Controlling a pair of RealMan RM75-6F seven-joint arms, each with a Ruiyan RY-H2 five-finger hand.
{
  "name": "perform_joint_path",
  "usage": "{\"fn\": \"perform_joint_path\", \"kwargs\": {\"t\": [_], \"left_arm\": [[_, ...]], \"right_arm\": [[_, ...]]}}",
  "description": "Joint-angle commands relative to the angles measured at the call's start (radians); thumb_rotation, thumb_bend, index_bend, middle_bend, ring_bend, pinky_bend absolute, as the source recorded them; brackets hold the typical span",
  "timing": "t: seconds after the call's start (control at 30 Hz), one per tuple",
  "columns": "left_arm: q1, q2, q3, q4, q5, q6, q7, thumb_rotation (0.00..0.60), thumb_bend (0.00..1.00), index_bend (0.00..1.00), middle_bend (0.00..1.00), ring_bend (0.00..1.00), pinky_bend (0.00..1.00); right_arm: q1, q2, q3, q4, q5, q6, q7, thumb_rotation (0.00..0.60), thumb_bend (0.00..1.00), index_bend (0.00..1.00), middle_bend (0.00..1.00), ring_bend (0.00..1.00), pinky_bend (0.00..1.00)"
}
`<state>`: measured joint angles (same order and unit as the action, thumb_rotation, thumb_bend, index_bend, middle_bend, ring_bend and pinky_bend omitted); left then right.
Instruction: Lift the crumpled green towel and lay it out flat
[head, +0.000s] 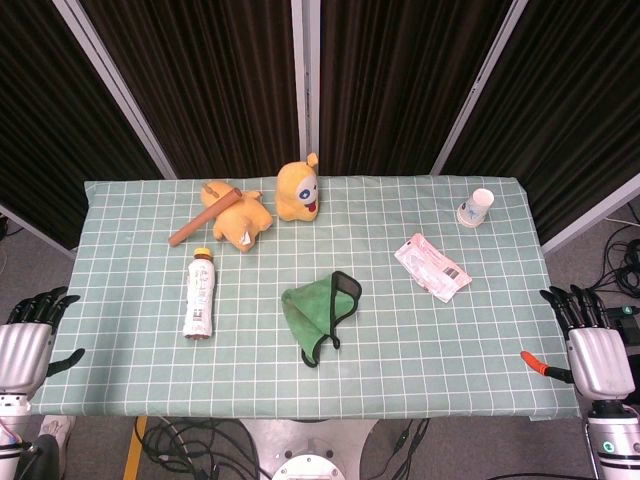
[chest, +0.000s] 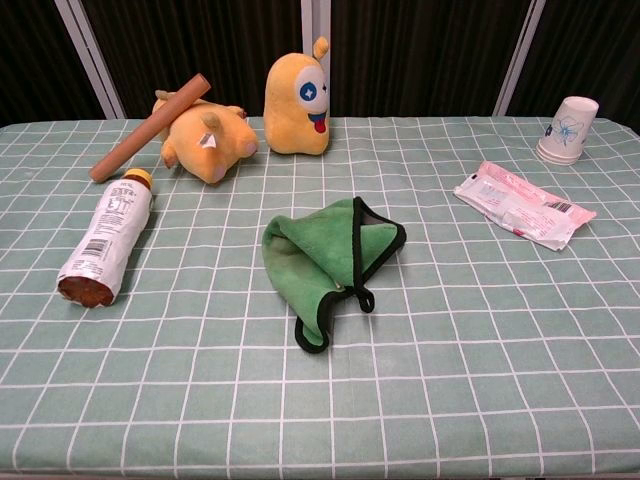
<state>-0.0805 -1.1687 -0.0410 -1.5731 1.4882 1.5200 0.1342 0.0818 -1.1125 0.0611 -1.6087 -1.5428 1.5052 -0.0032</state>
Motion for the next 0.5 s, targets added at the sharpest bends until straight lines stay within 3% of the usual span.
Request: {"fn": "perform_joint_path", "kwargs": {"t": [0.03, 0.5], "left_arm": [[0.005, 0.003, 0.002, -0.004, -0.002, 0.003, -0.002, 0.6, 0.09, 0.28, 0.27, 0.2, 0.22], [0.009, 0.01, 0.001, -0.016, 0.001, 0.003, -0.008, 0.6, 0.09, 0.28, 0.27, 0.2, 0.22]], "right_arm": [[-0.003, 0.002, -0.002, -0.001, -0.005, 0.005, 0.004, 0.516, 0.01, 0.14, 0.11, 0.01, 0.0], [-0.001, 0.002, -0.011, 0.008, -0.037, 0.013, 0.029, 0.512, 0.01, 0.16, 0.11, 0.02, 0.0]]}}
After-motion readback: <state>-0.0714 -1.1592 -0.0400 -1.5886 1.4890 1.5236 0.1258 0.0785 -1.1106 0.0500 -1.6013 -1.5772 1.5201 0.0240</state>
